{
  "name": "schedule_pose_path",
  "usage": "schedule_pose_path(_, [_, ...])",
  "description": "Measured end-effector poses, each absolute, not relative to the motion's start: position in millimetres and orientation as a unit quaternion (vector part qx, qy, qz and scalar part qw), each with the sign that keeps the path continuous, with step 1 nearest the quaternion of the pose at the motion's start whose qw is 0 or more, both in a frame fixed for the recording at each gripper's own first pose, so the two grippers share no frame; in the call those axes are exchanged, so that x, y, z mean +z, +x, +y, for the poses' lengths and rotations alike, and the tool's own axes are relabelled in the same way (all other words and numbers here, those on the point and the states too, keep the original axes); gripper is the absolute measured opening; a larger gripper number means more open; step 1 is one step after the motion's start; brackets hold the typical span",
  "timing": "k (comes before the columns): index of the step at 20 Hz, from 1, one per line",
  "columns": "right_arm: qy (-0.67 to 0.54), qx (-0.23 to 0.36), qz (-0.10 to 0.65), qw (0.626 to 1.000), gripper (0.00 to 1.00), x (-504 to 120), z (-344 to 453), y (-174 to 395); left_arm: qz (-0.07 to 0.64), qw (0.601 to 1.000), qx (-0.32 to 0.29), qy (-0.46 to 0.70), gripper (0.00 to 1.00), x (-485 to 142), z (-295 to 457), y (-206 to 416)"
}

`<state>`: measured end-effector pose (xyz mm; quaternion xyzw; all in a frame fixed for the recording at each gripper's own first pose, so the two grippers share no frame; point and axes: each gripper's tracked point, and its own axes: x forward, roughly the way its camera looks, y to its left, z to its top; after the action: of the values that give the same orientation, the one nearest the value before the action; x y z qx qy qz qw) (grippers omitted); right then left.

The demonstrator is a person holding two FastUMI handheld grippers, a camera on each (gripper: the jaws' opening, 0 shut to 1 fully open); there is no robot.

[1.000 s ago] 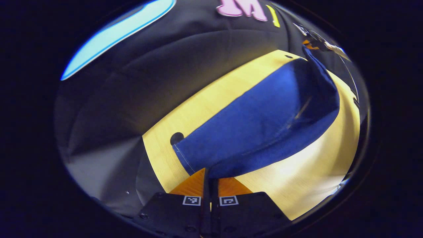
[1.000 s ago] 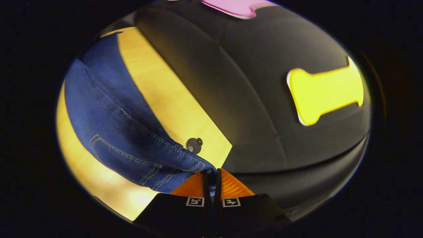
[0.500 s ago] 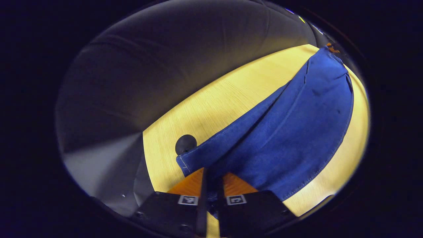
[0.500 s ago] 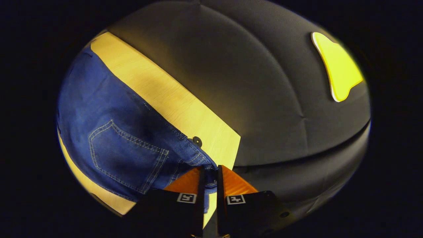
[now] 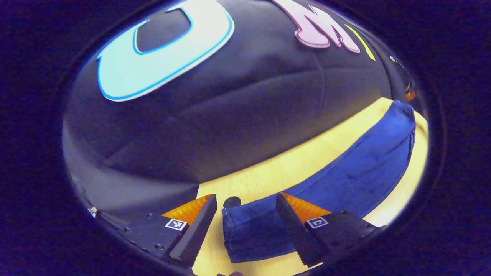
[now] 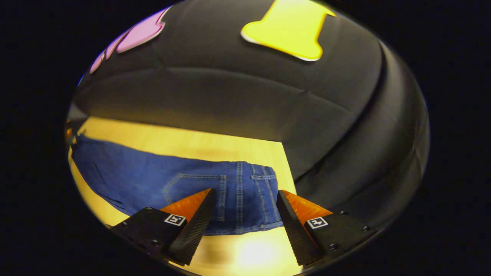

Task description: Grasp the waist and the cuffs of the jeans and fold them to make the two legs overlap; first hold the waist and fold one-third of the jeans toward the cuffs, then hold the cuffs and fold the remaining one-third in the same direction to finish folding.

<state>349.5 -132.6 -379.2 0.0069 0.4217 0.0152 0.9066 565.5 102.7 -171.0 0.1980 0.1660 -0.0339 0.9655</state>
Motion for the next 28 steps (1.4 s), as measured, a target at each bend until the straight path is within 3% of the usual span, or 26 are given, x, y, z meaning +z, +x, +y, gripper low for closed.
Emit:
schedule_pose_path(5, [0.203, -0.081, 0.422, 0.88, 0.98, -413, -145, 319, 0.095, 0.992, -0.043, 0.071, 0.97, -123, 40, 498])
schedule_pose_path(9, [0.245, -0.163, 0.418, 0.86, 0.98, -441, -187, 306, 0.114, 0.988, -0.092, 0.05, 0.97, -112, -33, 447])
schedule_pose_path(15, [0.302, -0.208, 0.437, 0.821, 0.98, -487, -196, 314, 0.135, 0.977, -0.153, 0.067, 0.97, -108, -113, 422])
schedule_pose_path(19, [0.291, -0.229, 0.418, 0.83, 0.98, -493, -199, 326, 0.142, 0.975, -0.159, 0.064, 0.97, -109, -128, 428])
schedule_pose_path(20, [0.297, -0.226, 0.419, 0.828, 0.94, -499, -195, 328, 0.144, 0.975, -0.158, 0.066, 0.97, -109, -130, 429])
schedule_pose_path(21, [0.3, -0.227, 0.421, 0.825, 0.7, -496, -192, 329, 0.147, 0.974, -0.158, 0.068, 0.97, -112, -131, 430])
schedule_pose_path(22, [0.301, -0.231, 0.415, 0.827, 0.72, -499, -196, 331, 0.15, 0.973, -0.159, 0.068, 0.98, -115, -132, 430])
schedule_pose_path(26, [0.318, -0.212, 0.406, 0.83, 0.28, -500, -192, 332, 0.165, 0.974, -0.147, 0.055, 0.98, -126, -129, 428])
schedule_pose_path(27, [0.324, -0.207, 0.401, 0.831, 0.19, -499, -192, 335, 0.167, 0.975, -0.14, 0.05, 0.98, -129, -125, 427])
schedule_pose_path(28, [0.325, -0.209, 0.392, 0.835, 0.17, -498, -193, 336, 0.169, 0.975, -0.134, 0.045, 0.98, -131, -121, 427])
